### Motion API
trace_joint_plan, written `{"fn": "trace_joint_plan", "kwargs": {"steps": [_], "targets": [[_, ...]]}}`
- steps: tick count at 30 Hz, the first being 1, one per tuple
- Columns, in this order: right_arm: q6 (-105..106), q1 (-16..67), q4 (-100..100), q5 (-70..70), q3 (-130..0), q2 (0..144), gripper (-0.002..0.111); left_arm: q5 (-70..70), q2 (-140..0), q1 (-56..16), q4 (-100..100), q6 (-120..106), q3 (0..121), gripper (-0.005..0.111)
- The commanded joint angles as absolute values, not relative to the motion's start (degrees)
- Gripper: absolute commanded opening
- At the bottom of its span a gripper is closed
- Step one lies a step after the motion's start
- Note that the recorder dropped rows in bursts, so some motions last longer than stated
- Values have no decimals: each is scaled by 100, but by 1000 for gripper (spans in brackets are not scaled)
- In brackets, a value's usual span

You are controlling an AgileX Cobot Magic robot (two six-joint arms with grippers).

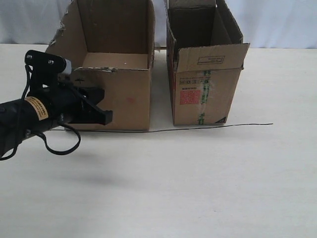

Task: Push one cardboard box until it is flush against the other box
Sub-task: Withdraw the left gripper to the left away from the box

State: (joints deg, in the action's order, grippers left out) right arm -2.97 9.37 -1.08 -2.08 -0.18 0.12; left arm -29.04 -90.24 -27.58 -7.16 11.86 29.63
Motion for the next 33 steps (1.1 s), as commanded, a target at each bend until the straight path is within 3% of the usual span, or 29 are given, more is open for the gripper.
{"fn": "trace_joint_plan", "kwargs": {"steps": [1,10,22,33], "targets": [[-287,946,-64,-159,0,0,5,-2867,-9047,-2789,-681,1153,3043,0],[-287,946,-64,-159,0,0,5,-2230,-8715,-2804,-1148,1454,3043,0],[-287,946,-64,-159,0,0,5,0,-5713,-2633,-1292,1476,3043,0],[-287,946,-64,-159,0,0,5,-170,-5694,-60,-1327,1354,3069,0]]}}
